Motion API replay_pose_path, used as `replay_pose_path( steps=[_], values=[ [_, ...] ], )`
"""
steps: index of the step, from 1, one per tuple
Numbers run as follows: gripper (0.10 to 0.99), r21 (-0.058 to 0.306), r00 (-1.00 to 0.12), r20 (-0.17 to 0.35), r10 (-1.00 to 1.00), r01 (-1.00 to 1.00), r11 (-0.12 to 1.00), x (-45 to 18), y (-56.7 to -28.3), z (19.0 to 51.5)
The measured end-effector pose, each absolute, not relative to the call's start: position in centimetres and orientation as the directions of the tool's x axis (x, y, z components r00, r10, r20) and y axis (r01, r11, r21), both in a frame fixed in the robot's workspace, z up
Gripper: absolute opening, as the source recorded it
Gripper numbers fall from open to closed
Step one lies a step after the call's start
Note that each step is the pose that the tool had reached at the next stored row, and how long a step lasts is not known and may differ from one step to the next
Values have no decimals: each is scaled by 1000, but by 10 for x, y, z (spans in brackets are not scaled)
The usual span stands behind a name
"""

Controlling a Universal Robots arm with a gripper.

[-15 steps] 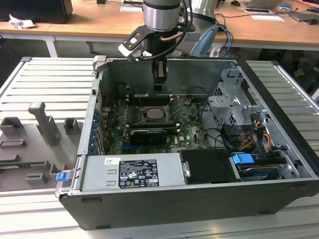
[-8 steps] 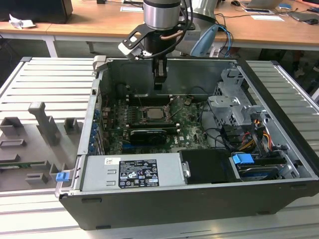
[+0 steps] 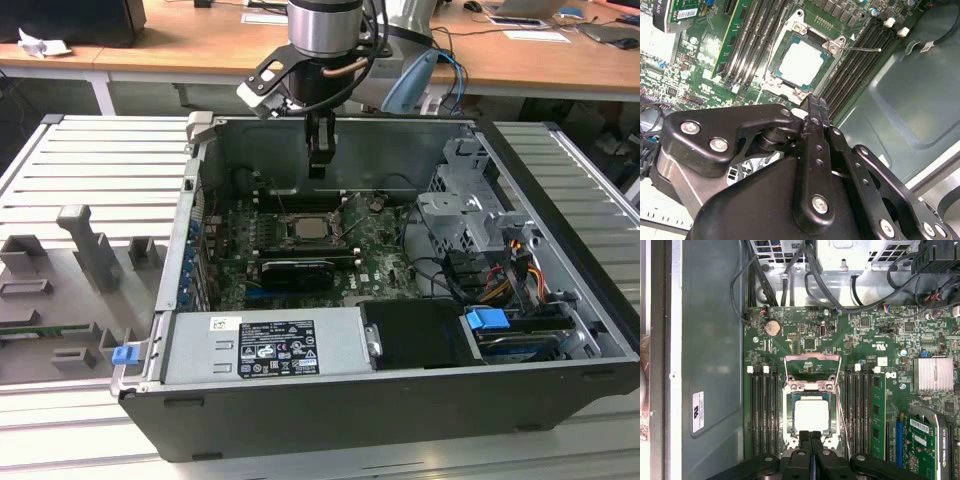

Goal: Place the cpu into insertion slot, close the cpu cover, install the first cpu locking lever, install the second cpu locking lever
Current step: 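Close the cpu cover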

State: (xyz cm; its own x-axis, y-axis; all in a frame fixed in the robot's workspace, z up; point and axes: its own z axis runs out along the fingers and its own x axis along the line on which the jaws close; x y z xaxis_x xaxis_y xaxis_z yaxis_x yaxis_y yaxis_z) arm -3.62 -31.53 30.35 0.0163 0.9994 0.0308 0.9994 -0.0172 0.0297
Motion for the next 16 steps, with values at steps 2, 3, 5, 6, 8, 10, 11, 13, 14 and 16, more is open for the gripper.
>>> replay_pose_path(
  steps=[2, 3, 5, 6, 8, 10, 11, 13, 14, 16],
  values=[
    [106, 30, 16, 31, 999, 999, -17, -36, -315, 307],
    [106, 30, 16, 31, 999, 999, -17, -36, -315, 309],
    [106, 30, 16, 30, 999, 999, -17, -36, -315, 311],
    [106, 30, 17, 30, 999, 999, -17, -29, -315, 310],
    [106, 29, 16, 30, 999, 999, -17, -17, -315, 309],
    [106, 26, 14, 30, 999, 1000, -14, -8, -315, 307],
    [106, 24, 2, 30, 1000, 1000, -2, -7, -315, 305],
    [106, 24, -4, 30, 1000, 1000, 4, -6, -315, 305],
    [106, 24, -4, 30, 1000, 1000, 3, -6, -316, 304],
    [106, 24, -4, 30, 1000, 1000, 3, -6, -316, 303]
  ],
)
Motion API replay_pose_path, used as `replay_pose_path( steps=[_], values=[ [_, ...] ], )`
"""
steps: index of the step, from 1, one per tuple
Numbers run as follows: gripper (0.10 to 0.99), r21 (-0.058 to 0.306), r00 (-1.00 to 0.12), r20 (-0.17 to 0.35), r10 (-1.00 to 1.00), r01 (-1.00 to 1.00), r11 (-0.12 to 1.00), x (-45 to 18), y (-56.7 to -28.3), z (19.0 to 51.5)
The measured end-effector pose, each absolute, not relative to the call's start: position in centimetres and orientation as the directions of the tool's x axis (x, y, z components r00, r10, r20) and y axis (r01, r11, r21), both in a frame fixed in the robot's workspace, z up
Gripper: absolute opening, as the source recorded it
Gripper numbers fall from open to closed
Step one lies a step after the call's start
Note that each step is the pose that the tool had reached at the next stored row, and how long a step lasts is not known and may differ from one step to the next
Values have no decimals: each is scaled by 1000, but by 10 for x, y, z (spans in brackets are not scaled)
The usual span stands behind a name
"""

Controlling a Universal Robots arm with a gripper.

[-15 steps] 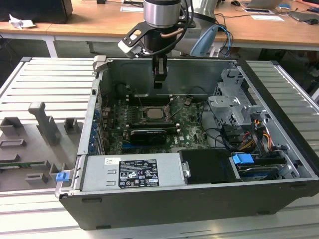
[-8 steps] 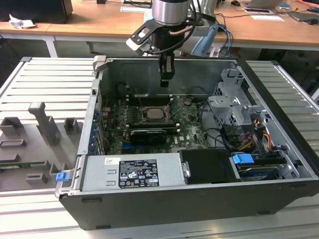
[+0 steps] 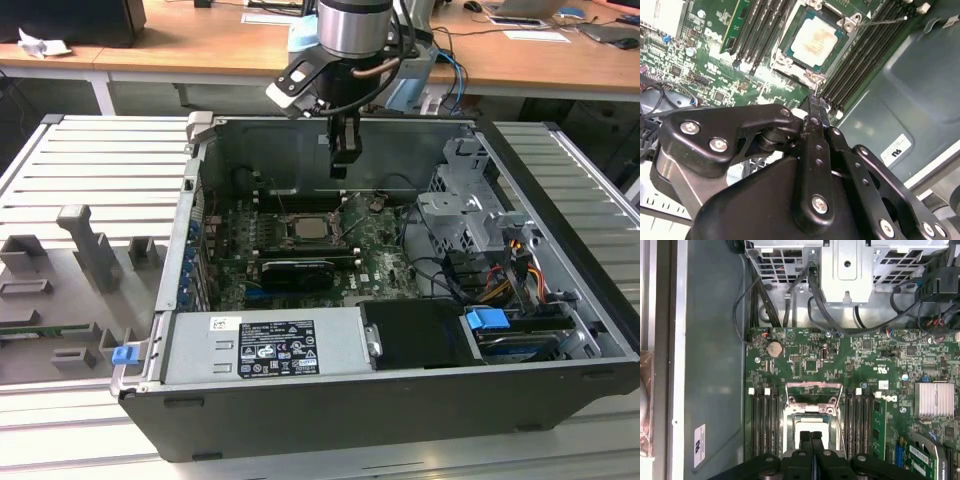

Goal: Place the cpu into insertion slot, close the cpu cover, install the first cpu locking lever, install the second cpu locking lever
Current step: 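Close the cpu cover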

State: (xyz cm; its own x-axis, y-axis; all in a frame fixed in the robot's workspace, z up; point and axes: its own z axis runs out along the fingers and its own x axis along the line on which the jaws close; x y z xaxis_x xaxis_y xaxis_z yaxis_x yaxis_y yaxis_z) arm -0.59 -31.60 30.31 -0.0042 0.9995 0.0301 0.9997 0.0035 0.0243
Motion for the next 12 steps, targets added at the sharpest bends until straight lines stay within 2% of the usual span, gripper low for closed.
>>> replay_pose_path(
  steps=[12],
  values=[
    [106, 25, -39, 28, 999, 999, 38, 9, -323, 290]
  ],
)
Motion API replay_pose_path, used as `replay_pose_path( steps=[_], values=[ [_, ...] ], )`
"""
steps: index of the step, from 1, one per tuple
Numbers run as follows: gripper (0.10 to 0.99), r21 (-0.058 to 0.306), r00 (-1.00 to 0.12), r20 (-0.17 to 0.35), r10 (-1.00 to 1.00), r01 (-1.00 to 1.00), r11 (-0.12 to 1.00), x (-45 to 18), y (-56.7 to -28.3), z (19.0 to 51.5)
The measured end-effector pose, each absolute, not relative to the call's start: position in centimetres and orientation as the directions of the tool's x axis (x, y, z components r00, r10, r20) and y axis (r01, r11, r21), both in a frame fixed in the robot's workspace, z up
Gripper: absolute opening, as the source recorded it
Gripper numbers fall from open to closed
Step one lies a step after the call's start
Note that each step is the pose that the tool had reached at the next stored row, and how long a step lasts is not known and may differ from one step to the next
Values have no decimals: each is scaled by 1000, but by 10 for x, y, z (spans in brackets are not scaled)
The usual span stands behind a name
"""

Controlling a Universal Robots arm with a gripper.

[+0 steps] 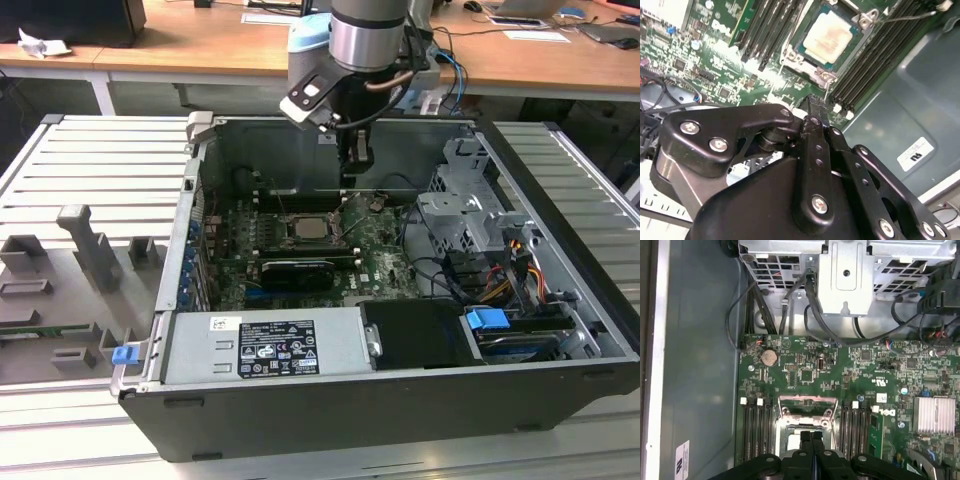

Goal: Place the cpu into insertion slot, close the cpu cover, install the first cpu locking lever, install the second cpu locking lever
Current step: 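Close the cpu cover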

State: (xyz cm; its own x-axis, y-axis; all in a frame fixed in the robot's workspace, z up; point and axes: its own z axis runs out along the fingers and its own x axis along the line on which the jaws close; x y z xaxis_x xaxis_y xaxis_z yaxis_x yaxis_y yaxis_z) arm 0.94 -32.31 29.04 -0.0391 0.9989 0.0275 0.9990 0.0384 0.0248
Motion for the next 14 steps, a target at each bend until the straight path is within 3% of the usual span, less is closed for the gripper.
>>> replay_pose_path(
  steps=[14],
  values=[
    [106, 27, -44, 22, 999, 999, 44, 54, -322, 264]
  ],
)
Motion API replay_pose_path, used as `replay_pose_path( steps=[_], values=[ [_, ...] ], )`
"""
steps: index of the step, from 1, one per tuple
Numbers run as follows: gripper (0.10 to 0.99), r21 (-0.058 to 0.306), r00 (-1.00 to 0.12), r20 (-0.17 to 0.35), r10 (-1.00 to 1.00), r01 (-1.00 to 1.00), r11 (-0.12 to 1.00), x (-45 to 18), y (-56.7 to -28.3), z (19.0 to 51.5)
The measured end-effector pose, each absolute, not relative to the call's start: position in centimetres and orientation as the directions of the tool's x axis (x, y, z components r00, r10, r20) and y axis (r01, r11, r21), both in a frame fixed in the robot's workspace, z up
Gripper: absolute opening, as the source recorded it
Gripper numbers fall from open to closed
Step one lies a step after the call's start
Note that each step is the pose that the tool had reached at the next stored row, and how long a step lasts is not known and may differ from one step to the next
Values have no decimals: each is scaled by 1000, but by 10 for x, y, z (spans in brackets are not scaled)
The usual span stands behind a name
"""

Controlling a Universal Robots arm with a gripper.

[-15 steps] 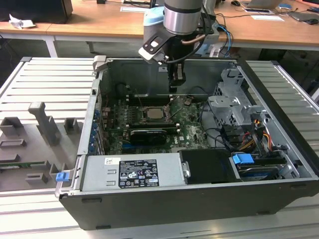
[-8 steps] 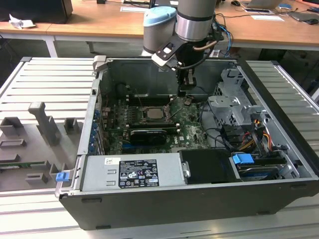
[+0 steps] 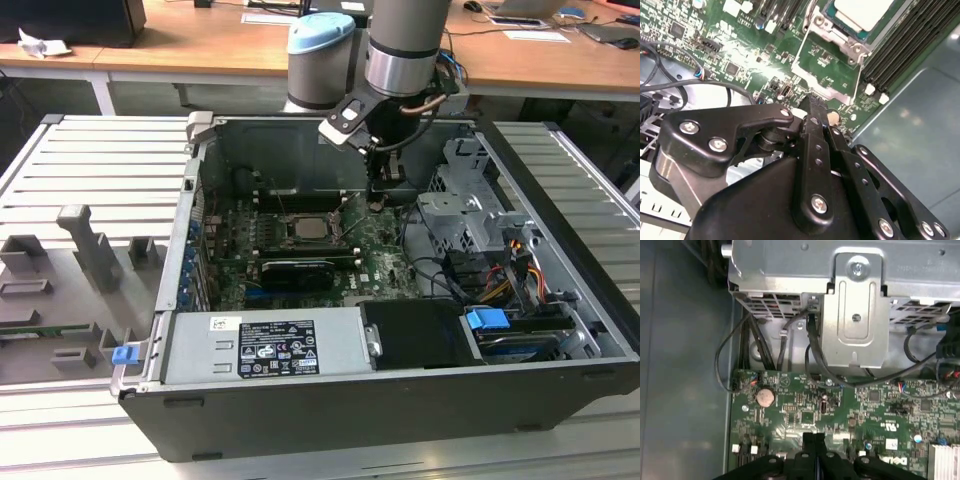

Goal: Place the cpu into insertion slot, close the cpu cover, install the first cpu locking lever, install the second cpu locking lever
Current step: 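Close the cpu cover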

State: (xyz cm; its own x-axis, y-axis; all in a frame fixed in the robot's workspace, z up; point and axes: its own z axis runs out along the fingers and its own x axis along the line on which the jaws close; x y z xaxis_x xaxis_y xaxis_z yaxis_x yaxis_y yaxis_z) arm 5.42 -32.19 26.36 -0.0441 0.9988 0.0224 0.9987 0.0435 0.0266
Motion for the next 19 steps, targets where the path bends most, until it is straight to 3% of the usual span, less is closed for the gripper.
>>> replay_pose_path(
  steps=[19],
  values=[
    [106, 26, -44, 22, 999, 999, 44, 52, -322, 252]
  ],
)
